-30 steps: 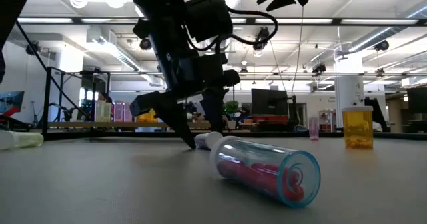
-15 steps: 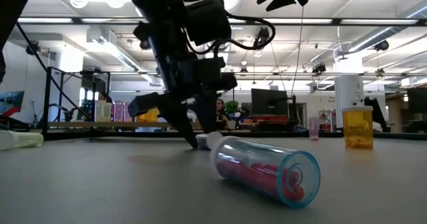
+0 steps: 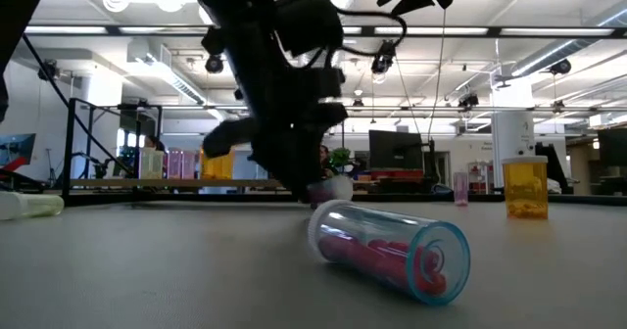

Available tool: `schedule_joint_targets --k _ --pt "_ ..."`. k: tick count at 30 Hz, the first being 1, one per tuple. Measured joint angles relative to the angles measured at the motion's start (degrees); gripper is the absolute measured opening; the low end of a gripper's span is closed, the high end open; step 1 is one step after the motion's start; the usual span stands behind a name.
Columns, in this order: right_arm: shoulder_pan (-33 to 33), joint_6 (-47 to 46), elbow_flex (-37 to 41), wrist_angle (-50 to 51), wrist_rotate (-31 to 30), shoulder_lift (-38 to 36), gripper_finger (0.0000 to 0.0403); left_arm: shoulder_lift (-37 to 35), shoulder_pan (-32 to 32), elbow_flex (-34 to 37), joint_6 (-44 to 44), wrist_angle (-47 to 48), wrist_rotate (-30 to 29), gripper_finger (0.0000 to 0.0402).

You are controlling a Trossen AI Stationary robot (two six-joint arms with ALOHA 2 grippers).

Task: Pick and place medicine bottles onto shelf by color
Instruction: Put the top blue pill bottle on the shelf aligned with the other blue pill bottles

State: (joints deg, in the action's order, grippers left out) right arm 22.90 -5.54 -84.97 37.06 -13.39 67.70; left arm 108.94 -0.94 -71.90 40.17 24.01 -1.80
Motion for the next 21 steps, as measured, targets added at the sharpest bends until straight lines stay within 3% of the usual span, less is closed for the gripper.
schedule_joint_targets --k 6,10,16,21 --pt "0.0 0.0 0.0 0.0 0.0 0.0 0.0233 -5.9 2.4 2.7 -15.5 -5.0 0.1 0.0073" --pt "0.0 0.0 0.0 0.0 0.0 0.0 0.0233 -12.2 3.7 8.7 -25.5 -15.7 -3.2 0.0073" --pt "0.0 0.0 0.0 0.0 0.0 0.0 0.0233 -22.5 3.0 24.7 -33.8 -42.8 -16.3 0.0073" --pt "0.0 0.0 0.0 0.0 0.0 0.0 0.0233 -27.0 1.5 37.0 -33.9 -62.3 -28.5 0.0073"
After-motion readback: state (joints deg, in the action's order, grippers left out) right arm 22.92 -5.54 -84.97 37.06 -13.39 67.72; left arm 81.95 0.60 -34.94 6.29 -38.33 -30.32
